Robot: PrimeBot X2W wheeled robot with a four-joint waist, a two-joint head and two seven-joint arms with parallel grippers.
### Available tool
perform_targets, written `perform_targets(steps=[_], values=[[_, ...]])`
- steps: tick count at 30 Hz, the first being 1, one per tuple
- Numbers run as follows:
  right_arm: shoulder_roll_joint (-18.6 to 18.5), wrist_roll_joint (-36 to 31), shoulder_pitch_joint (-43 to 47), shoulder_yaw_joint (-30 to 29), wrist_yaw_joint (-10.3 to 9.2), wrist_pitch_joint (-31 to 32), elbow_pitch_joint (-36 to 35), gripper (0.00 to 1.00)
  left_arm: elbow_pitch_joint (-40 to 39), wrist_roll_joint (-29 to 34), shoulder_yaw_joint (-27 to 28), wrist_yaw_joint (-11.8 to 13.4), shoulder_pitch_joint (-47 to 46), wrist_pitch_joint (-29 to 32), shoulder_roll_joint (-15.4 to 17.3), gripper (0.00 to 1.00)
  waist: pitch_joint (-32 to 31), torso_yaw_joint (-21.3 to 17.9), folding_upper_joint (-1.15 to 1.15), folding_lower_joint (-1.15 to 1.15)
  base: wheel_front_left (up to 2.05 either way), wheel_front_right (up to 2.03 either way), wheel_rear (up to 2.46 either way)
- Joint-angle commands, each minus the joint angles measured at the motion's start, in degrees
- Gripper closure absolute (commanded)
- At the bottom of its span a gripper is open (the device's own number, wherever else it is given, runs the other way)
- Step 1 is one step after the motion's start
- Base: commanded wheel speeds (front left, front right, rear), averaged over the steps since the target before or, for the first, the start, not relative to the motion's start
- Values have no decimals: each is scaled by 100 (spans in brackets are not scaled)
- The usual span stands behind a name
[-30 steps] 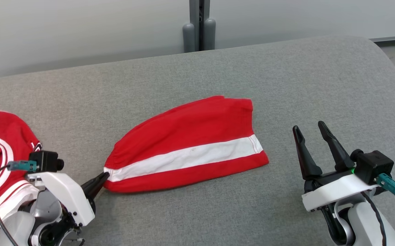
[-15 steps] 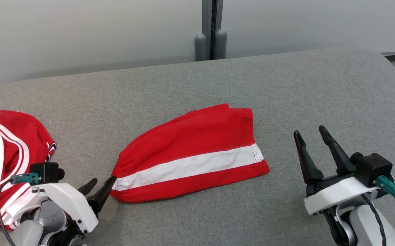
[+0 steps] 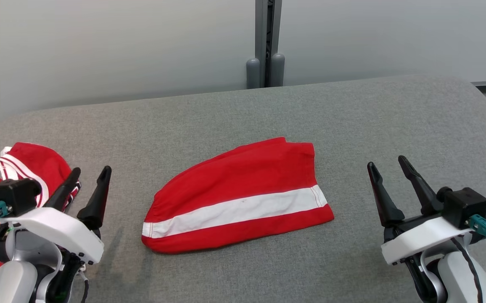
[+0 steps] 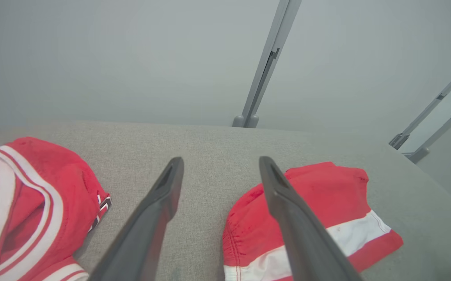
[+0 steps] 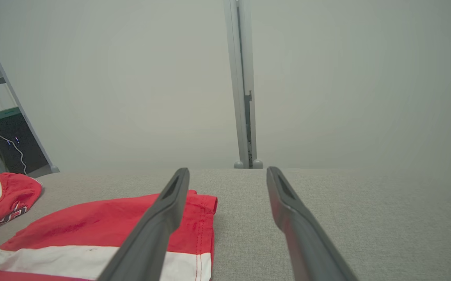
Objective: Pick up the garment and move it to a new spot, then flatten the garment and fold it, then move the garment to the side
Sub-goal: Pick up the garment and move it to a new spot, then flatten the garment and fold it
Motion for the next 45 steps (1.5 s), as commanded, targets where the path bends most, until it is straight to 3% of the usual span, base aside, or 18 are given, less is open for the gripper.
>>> perform_targets(steps=[1, 11, 22, 35, 45], values=[[-72, -32, -27, -34, 13, -10, -51, 0, -99, 55, 55, 83, 116, -99, 7, 0, -29, 16, 0, 0, 0, 0, 0], [-53, -356, 129, -306, 13, -32, -399, 0, -799, 954, 185, 641, 669, -1283, 71, 0, -114, 75, 0, 0, 0, 0, 0], [319, -607, 718, -645, 13, -79, -649, 0, -652, 1332, 121, 1070, 1338, -2078, -389, 0, -246, 146, 0, 0, 0, 0, 0], [281, -579, 932, -646, 13, -94, -585, 0, -471, 1736, 56, 1144, 1592, -2241, -865, 0, -243, 186, 0, 0, 0, 0, 0], [264, -586, 873, -615, 13, -92, -526, 0, -412, 1853, 166, 1057, 1505, -2246, -925, 0, -251, 201, 0, 0, 0, 0, 0]])
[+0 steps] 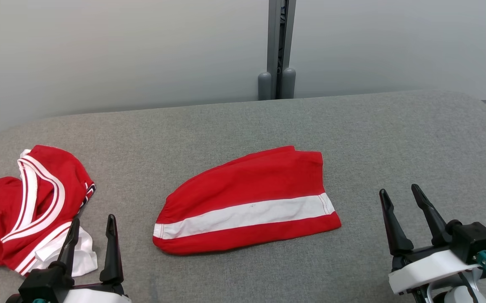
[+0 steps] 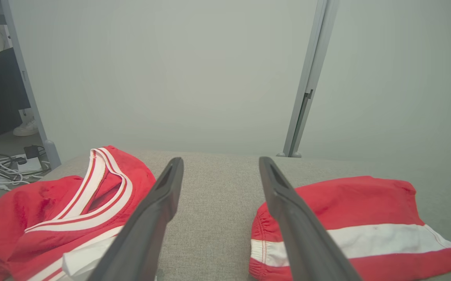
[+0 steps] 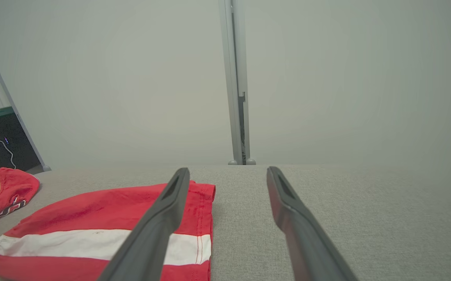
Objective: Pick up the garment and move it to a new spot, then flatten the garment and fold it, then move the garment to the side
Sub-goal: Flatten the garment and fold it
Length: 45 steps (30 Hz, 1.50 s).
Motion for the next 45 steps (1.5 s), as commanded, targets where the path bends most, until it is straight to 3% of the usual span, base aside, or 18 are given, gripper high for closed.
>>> perform_targets(steps=[1, 30, 40, 45], values=[[-41, 13, -39, 10, 13, -33, 7, 0, 9, 46, 29, -12, -85, -23, 9, 0, 2, 0, 0, 0, 0, 0, 0], [-44, 89, -167, 26, 13, 71, 182, 0, 186, 30, -8, -115, -141, 27, -87, 0, 36, -24, 0, 0, 0, 0, 0], [-135, 425, -370, 177, 13, 424, 443, 0, 162, -139, -71, -219, -273, 322, -42, 0, 169, -16, 0, 0, 0, 0, 0], [-303, 686, -690, 408, 13, 798, 702, 0, 235, -235, -221, -333, -443, 790, 52, 0, 365, 15, 0, 0, 0, 0, 0]])
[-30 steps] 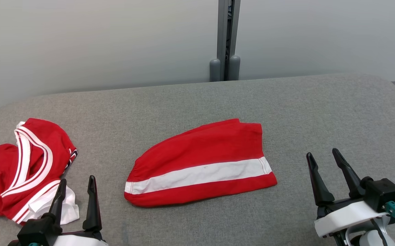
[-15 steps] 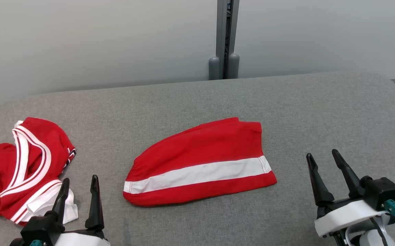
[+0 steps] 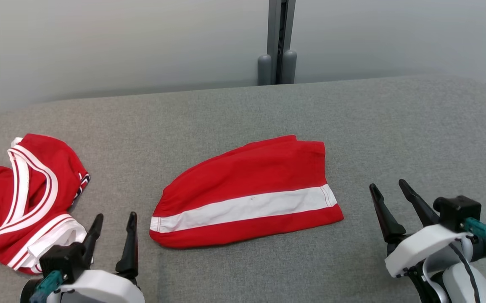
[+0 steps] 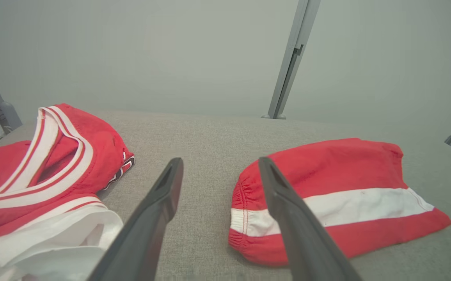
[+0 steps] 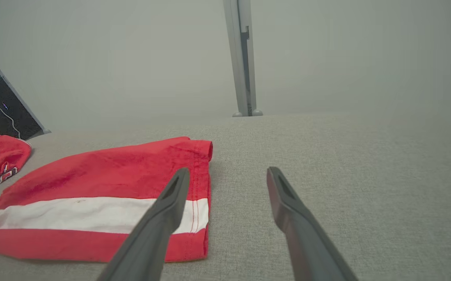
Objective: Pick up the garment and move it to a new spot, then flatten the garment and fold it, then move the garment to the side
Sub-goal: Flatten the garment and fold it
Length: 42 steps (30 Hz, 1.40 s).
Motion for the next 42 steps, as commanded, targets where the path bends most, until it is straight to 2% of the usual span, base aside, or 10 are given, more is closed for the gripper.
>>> perform_targets(steps=[1, 14, 25, 33, 39, 40, 41, 42], values=[[-56, 77, -111, 13, 13, 82, 63, 0, 48, -34, -8, -42, -140, 87, 67, 0, 85, 26, 0, 0, 0, 0, 0], [-496, 1037, -1063, 932, 13, 1370, 791, 0, 577, -261, -483, -438, -962, 1395, 149, 0, 698, 197, 0, 0, 0, 0, 0], [-783, 1727, -1646, 1582, 13, 1522, 1171, 0, 789, -395, -706, -693, -1436, 1819, 74, 0, 1133, 348, 0, 0, 0, 0, 0], [-820, 2084, -1860, 1931, 13, 1587, 1451, 0, 838, -546, -812, -867, -1649, 1977, -16, 0, 1295, 423, 0, 0, 0, 0, 0], [-811, 2305, -1951, 2186, 13, 1543, 1714, 0, 714, -623, -858, -889, -1615, 2087, -14, 0, 1347, 486, 0, 0, 0, 0, 0], [-807, 2341, -1965, 2237, 13, 1554, 1761, 14, 692, -638, -866, -911, -1608, 2106, -16, 5, 1350, 497, 0, 0, 0, 0, 0], [-800, 2376, -1970, 2281, 13, 1554, 1794, 43, 674, -661, -872, -918, -1603, 2128, -16, 18, 1352, 507, 0, 0, 0, 0, 0], [-791, 2410, -1972, 2321, 13, 1541, 1818, 55, 664, -682, -875, -935, -1603, 2129, -13, 51, 1353, 516, 0, 0, 0, 0, 0]])
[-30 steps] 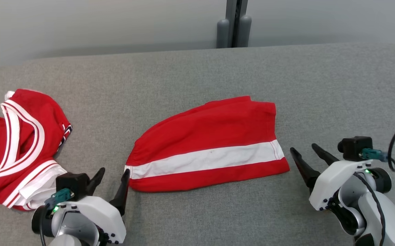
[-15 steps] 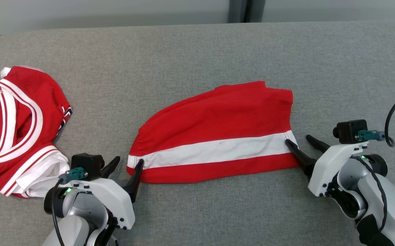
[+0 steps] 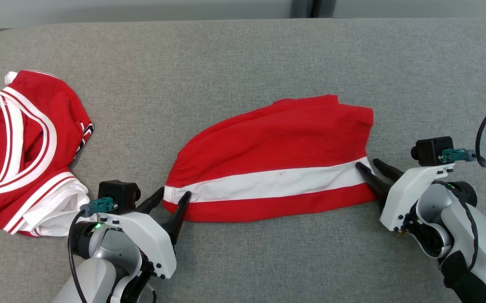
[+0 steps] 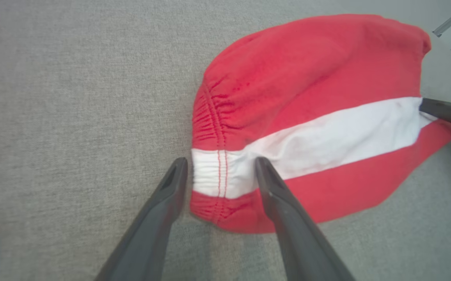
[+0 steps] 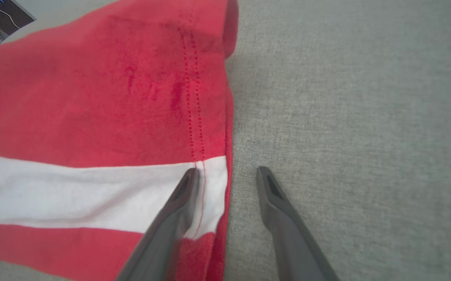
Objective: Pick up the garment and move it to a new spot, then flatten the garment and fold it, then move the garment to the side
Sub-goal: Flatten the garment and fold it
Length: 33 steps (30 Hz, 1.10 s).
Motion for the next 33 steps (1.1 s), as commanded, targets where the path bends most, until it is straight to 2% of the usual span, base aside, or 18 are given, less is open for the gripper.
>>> perform_targets(steps=[1, 2, 3, 18, 29, 33], values=[[80, 66, 128, 166, 12, 60, 157, 90, -28, -42, -1, -44, -13, 8, 29, 64, 0, 13, 0, 0, 0, 0, 0], [89, 94, 111, 206, 12, 37, 180, 100, -45, -38, -4, -47, -17, 0, 33, 88, -3, 18, 0, 0, 0, 0, 0], [85, 132, 93, 251, 12, 6, 196, 100, -52, -52, -4, -52, -19, -9, 35, 100, -9, 22, 0, 0, 0, 0, 0], [-92, 484, 121, 595, 12, -936, 81, 100, -311, -213, 122, -85, 273, -220, 170, 100, -635, -10, 0, 0, 0, 0, 0], [-342, 550, 604, 524, 12, -1389, -432, 100, -1295, -416, 229, 100, 887, 14, 427, 100, -1185, -180, 0, 0, 0, 0, 0], [-464, 582, 1098, 329, 12, -1418, -931, 100, -1914, -546, 150, 230, 1334, 247, 502, 100, -1349, -259, 0, 0, 0, 0, 0]])
